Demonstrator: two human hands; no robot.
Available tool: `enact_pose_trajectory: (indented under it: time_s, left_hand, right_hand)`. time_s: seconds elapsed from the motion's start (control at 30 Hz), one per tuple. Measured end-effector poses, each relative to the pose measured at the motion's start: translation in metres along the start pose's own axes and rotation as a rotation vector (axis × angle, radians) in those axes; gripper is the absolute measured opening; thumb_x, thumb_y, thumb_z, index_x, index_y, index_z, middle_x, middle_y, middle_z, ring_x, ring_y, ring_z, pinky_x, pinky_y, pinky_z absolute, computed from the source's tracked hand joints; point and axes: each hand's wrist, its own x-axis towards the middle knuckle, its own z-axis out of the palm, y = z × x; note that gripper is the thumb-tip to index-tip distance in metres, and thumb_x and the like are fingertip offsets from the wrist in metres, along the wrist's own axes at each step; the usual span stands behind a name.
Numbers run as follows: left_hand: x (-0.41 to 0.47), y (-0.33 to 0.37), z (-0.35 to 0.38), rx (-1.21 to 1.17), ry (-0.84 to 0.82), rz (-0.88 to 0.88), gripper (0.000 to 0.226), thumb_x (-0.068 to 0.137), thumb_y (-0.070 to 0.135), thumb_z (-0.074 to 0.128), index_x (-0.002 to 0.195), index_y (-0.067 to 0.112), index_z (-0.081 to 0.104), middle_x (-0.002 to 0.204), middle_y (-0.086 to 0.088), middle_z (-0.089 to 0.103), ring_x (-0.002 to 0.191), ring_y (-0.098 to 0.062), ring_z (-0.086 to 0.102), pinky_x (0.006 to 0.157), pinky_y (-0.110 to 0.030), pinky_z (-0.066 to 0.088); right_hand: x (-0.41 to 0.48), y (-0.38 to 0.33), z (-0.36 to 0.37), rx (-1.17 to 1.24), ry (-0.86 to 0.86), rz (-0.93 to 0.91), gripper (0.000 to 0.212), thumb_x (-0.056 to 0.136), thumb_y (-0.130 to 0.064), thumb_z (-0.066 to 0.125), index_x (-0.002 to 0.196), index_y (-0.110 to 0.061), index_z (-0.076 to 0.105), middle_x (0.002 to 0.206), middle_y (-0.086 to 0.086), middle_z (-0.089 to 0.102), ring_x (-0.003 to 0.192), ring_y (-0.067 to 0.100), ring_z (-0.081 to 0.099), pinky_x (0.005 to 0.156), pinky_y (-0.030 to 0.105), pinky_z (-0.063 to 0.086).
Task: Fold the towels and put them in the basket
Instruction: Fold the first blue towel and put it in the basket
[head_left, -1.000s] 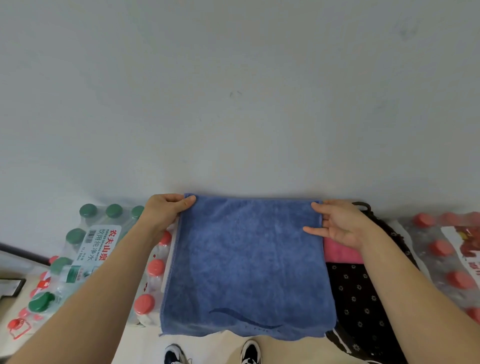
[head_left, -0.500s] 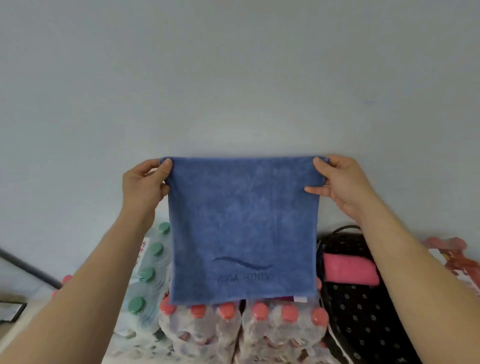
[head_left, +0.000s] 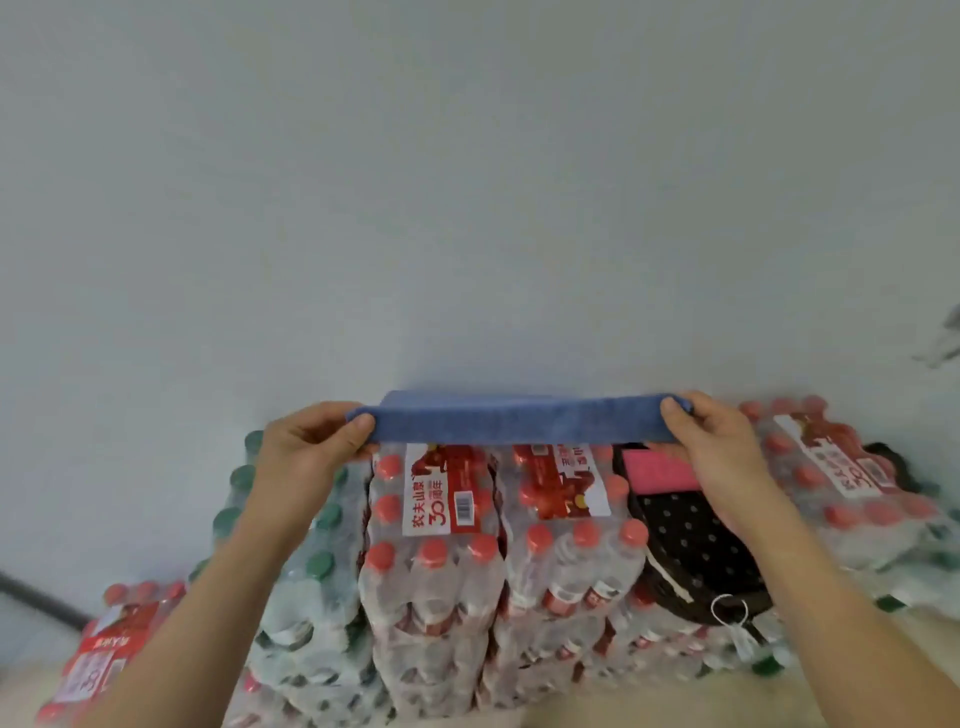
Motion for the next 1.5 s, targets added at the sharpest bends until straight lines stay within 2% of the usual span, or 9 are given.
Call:
enact_pose_trajectory:
  time_s: [0.13,0.27,0.53,0.63,0.77,0.9,1.0,1.2,1.5]
  left_hand:
    - [-0.056,-0.069,-0.014,0.072,-0.131,-0.254,0.031,0.083,-0.004,0.067,0.070,0.021,0.078,0.071,-0.006,0.073,0.068,-0.017,0.067,0.065,-0.021,0.057]
    - [-0.083,-0.095,-0.021,0.255,-0.243,-0.282,0.033,0.077,-0.005,0.073,0.067,0.027,0.078,0.068,0.001,0.073,0.061,-0.004,0.062,0.059,-0.012,0.048]
    - [-0.083,-0.107,-0.033,0.683,-0.344,-0.019,0.038,0.066,0.006,0.085,0.068,0.041,0.071,0.090,0.020,0.069,0.089,0.000,0.062,0.085,-0.021,0.047]
    - [-0.085,-0.105,-0.031,0.788,-0.452,0.112,0.030,0.074,0.009,0.080,0.073,0.036,0.068,0.083,0.028,0.063,0.080,0.008,0.059,0.073,-0.008,0.043]
    - [-0.087,-0.110,-0.031,0.919,-0.550,0.246,0.011,0.083,0.024,0.060,0.079,0.033,0.054,0.071,0.014,0.057,0.062,-0.008,0.054,0.056,-0.033,0.048]
    - [-0.093,-0.108,-0.028,0.945,-0.594,0.328,0.012,0.085,0.036,0.042,0.085,0.030,0.053,0.081,0.017,0.051,0.071,-0.003,0.049,0.060,-0.023,0.042]
    - [-0.101,-0.111,-0.031,0.827,-0.629,0.261,0.019,0.089,0.036,0.041,0.098,0.030,0.057,0.103,0.021,0.061,0.089,0.003,0.057,0.073,-0.019,0.046]
    - [-0.100,-0.118,-0.032,0.771,-0.439,0.050,0.021,0.096,0.013,0.054,0.087,0.029,0.044,0.061,0.001,0.057,0.060,-0.017,0.052,0.049,-0.031,0.039]
    - [-0.067,-0.098,-0.010,0.727,-0.290,0.024,0.019,0.098,0.020,0.045,0.088,0.036,0.043,0.063,0.002,0.056,0.055,-0.014,0.052,0.053,-0.040,0.042]
  right_hand:
    - [-0.067,0.074,-0.002,-0.109,-0.082,0.173,0.020,0.097,-0.008,0.052,0.087,-0.014,0.069,0.090,0.020,0.069,0.085,0.020,0.064,0.085,0.040,0.054]
    - [-0.101,0.094,-0.010,-0.293,-0.124,0.183,0.016,0.095,-0.010,0.055,0.089,-0.013,0.070,0.077,0.004,0.069,0.072,0.006,0.059,0.064,0.012,0.045]
    - [-0.117,0.100,-0.028,-0.793,-0.262,-0.087,0.014,0.076,-0.001,0.075,0.087,-0.010,0.077,0.086,0.001,0.068,0.088,0.015,0.058,0.077,0.022,0.046]
    - [-0.115,0.106,-0.033,-0.925,-0.325,-0.155,0.014,0.072,-0.004,0.078,0.081,-0.015,0.076,0.085,-0.008,0.061,0.094,0.010,0.058,0.075,0.027,0.050]
    - [-0.113,0.113,-0.030,-1.001,-0.444,-0.336,0.017,0.070,-0.008,0.076,0.074,-0.022,0.067,0.104,-0.009,0.069,0.112,0.010,0.057,0.091,0.028,0.052]
    - [-0.115,0.118,-0.030,-1.069,-0.453,-0.490,0.021,0.072,-0.008,0.078,0.085,-0.022,0.069,0.118,-0.007,0.067,0.120,0.012,0.056,0.085,0.034,0.055]
    - [-0.116,0.120,-0.037,-1.013,-0.432,-0.521,0.027,0.073,-0.004,0.078,0.094,-0.018,0.071,0.120,-0.005,0.066,0.117,0.010,0.056,0.087,0.031,0.053]
    - [-0.110,0.117,-0.037,-0.671,-0.327,-0.160,0.016,0.086,-0.007,0.067,0.093,-0.022,0.064,0.075,-0.010,0.066,0.061,0.012,0.060,0.055,0.032,0.053]
    - [-0.068,0.097,-0.012,-0.183,-0.114,0.121,0.014,0.092,-0.002,0.058,0.088,-0.013,0.066,0.078,0.008,0.069,0.076,0.016,0.067,0.067,0.026,0.055]
